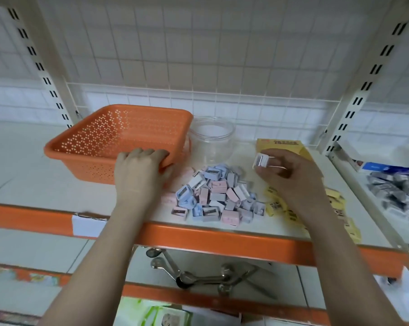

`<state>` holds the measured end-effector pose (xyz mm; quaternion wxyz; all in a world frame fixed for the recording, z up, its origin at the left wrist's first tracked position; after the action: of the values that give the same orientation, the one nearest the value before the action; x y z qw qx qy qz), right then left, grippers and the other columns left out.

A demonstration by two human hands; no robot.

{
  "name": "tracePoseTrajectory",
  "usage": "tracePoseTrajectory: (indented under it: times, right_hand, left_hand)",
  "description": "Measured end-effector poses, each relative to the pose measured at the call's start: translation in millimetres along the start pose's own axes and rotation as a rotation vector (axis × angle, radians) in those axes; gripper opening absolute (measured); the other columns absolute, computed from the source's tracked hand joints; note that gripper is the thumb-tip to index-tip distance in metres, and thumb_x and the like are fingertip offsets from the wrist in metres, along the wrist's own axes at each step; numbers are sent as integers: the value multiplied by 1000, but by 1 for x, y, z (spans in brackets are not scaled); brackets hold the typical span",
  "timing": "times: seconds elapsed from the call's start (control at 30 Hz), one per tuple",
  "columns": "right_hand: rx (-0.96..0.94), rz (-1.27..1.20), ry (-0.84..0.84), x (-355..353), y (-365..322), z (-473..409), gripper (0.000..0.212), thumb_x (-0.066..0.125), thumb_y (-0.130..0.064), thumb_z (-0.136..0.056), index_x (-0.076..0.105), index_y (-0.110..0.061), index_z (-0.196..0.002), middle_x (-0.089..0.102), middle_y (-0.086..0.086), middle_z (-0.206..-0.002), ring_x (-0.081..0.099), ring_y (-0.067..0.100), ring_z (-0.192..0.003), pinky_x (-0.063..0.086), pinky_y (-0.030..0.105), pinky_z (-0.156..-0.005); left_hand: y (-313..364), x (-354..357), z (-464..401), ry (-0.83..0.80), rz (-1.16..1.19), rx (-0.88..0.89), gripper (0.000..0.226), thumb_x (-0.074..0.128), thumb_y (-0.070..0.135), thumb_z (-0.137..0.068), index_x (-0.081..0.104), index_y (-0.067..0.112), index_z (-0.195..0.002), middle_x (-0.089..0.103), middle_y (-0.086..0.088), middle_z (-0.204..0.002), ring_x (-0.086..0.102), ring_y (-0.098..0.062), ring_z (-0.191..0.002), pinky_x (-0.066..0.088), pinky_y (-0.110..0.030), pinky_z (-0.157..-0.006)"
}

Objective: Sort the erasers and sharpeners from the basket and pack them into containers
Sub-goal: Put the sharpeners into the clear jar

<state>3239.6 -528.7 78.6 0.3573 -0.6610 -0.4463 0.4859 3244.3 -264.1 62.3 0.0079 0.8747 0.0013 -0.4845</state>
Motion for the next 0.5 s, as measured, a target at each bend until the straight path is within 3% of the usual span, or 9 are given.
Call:
tracePoseTrajectory:
  times: [0.1,0.23,0.4,0.5]
  right_hand:
    - [-23,-48,5,16,-8,-7,26,73,-14,-80,67,-26,-103,63,-10,-77,55,-6,-59,43,8,-53]
    - [-50,-61,3,42,-18,-17,27,74,-13,-80,66,-26,-103,64,-9,-82,57,-9,-60,43,4,-56]
    - [-70,-54,0,77,-25,-30,25,74,-17,-80,67,-29,-101,66,-12,-84,63,-3,-71,49,13,-61]
    - [-67,-43,24,91,-24,-33,27,75,-20,-79,68,-32,-102,67,-12,-87,67,4,-80,54,23,-71]
  left_hand:
    - [-14,1,-3,8,-2,-27,18,62,35,-67,67,18,-65,63,-4,-57,56,-29,-59,35,-32,-60]
    - [-55,4,-7,47,-26,-56,19,62,33,-67,65,15,-63,63,-6,-58,56,-29,-59,36,-33,-60]
    - [-103,6,-6,73,-42,-57,32,47,41,-74,63,15,-63,62,-6,-59,55,-30,-60,38,-35,-62]
    - [-105,5,-5,89,-49,-13,30,55,42,-73,68,15,-72,64,-7,-65,57,-31,-68,39,-37,-65]
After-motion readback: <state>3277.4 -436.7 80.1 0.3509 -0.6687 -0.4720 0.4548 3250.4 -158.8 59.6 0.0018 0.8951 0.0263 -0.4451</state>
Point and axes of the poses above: each hand's wrist, its own z-axis away from the middle knuckle, its own x-axis out of the palm, y = z × x, the point moved 1 cm from there along -z, towards the middle knuckle
